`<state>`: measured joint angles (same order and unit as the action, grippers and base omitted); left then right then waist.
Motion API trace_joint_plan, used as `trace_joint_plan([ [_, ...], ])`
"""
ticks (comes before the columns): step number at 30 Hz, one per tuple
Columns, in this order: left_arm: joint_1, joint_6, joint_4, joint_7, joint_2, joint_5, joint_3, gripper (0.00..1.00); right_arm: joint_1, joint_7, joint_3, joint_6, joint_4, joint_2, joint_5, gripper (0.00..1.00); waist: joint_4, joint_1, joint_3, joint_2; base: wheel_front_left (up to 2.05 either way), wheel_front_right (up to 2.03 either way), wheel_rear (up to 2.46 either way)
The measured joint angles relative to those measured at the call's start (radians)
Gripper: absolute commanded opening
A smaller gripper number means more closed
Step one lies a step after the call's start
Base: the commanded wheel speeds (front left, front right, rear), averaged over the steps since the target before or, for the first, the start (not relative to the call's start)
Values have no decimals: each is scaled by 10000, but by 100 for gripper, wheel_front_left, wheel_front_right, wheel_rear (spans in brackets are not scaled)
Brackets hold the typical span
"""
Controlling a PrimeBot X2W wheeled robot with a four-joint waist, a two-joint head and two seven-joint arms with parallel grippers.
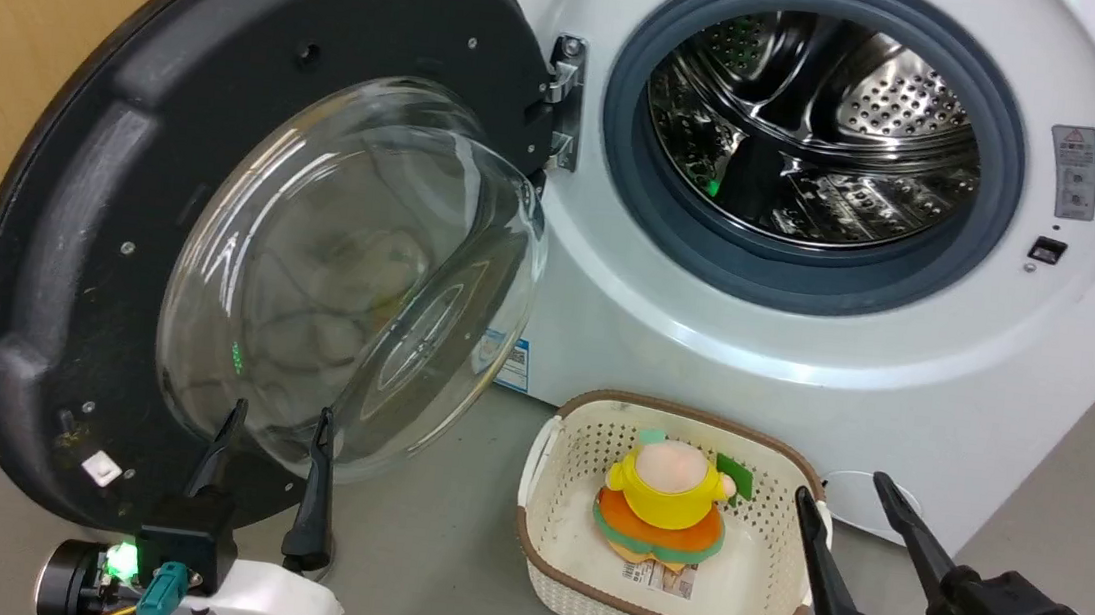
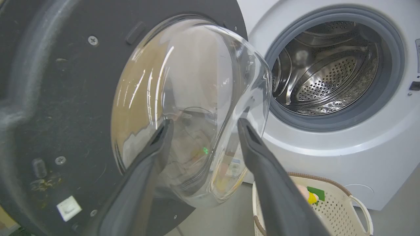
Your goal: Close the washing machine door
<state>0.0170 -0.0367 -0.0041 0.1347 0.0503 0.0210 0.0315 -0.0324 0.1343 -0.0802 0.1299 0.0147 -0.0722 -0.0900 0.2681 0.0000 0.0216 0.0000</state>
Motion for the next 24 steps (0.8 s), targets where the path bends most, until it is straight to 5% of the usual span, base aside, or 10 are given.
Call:
trace_joint_plan([
  [24, 203, -226, -282, 525, 0, 84, 21, 100, 62, 535, -548, 0, 167, -150, -364, 100, 1113, 1, -71, 0, 0, 0, 0],
])
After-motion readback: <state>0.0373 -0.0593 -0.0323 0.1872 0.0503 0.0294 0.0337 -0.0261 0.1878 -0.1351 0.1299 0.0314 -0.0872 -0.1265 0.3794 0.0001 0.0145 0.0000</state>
